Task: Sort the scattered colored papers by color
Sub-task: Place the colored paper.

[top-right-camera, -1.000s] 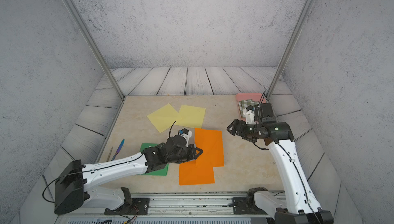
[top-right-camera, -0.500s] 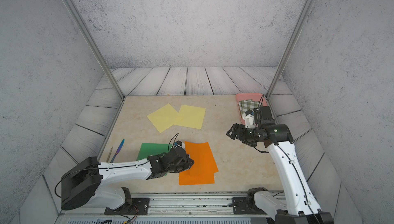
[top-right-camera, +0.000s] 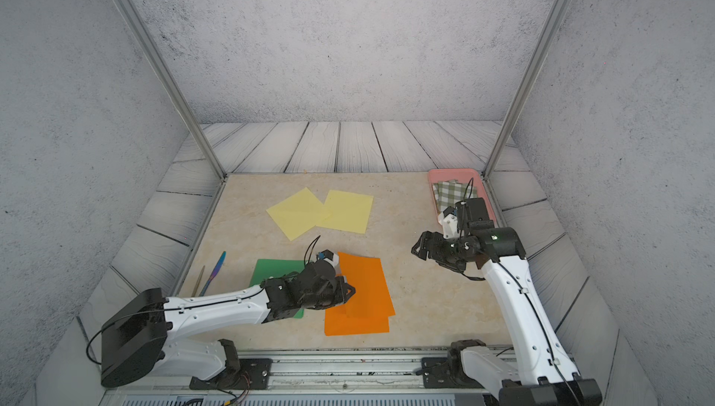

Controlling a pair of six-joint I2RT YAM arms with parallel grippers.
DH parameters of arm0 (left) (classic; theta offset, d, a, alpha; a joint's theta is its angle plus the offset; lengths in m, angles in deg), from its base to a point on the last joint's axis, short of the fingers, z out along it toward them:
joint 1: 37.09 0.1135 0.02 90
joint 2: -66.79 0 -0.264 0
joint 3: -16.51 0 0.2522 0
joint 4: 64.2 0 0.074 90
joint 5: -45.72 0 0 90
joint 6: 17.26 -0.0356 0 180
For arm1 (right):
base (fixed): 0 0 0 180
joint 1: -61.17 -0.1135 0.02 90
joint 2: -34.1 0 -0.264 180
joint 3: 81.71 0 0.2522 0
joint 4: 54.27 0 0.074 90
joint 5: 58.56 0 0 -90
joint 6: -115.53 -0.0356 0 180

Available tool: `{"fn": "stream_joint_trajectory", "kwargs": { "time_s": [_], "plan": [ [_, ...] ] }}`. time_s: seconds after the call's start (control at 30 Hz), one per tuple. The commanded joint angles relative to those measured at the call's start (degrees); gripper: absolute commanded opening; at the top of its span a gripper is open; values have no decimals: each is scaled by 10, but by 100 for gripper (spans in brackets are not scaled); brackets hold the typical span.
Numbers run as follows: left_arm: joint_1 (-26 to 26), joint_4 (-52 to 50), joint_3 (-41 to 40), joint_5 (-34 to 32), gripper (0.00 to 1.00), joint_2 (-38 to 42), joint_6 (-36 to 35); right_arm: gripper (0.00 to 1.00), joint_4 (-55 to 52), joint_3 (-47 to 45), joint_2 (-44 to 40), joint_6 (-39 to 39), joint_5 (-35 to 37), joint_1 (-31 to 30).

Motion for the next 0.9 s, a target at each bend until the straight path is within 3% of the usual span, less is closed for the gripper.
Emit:
{"fn": "stream_joint_trajectory", "kwargs": {
  "time_s": [0.0, 0.43, 0.87],
  "plan": [
    [6, -41, 27, 29, 0, 19, -27, 83, -2, -5, -1, 10, 8, -1],
    [38, -66, -16, 89, 0, 31, -43, 83, 6, -13, 4, 8, 7, -1],
    [71, -40, -43, 146, 0, -37, -61, 83, 10, -20, 12, 11, 8, 0]
  ]
}}
